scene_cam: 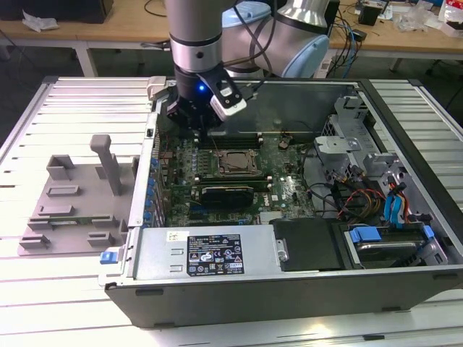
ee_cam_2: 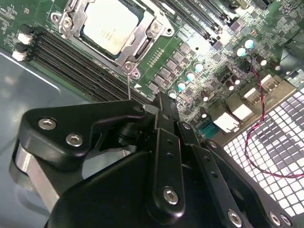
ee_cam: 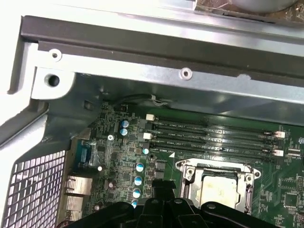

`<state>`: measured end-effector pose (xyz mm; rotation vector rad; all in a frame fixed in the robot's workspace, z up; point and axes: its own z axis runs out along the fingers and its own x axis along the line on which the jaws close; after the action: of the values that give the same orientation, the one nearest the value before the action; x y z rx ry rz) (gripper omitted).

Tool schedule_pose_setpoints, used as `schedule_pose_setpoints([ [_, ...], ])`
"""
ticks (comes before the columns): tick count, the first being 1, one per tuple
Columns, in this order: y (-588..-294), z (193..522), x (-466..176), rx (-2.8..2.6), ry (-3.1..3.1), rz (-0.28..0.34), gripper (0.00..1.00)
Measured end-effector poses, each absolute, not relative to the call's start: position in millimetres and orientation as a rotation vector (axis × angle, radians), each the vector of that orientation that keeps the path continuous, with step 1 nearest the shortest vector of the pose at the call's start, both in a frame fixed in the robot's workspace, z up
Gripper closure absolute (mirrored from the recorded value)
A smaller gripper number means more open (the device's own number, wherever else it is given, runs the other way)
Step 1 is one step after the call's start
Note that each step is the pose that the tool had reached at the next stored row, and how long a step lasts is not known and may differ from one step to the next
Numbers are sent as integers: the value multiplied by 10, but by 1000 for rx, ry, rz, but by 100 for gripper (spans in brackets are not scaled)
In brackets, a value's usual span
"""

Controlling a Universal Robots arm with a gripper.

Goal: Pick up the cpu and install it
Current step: 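Install the first cpu locking lever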

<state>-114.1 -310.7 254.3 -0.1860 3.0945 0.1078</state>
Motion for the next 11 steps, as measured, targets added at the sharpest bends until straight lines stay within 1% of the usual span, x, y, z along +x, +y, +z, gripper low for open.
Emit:
schedule_pose_setpoints([
  [4,-3108,2542,-1157,-185,3089,169,89],
  [6,-3109,2542,-1160,-184,3085,216,89],
  [7,-3112,2542,-1160,-183,3081,252,89],
  [11,-3112,2541,-1158,-183,3080,259,89],
])
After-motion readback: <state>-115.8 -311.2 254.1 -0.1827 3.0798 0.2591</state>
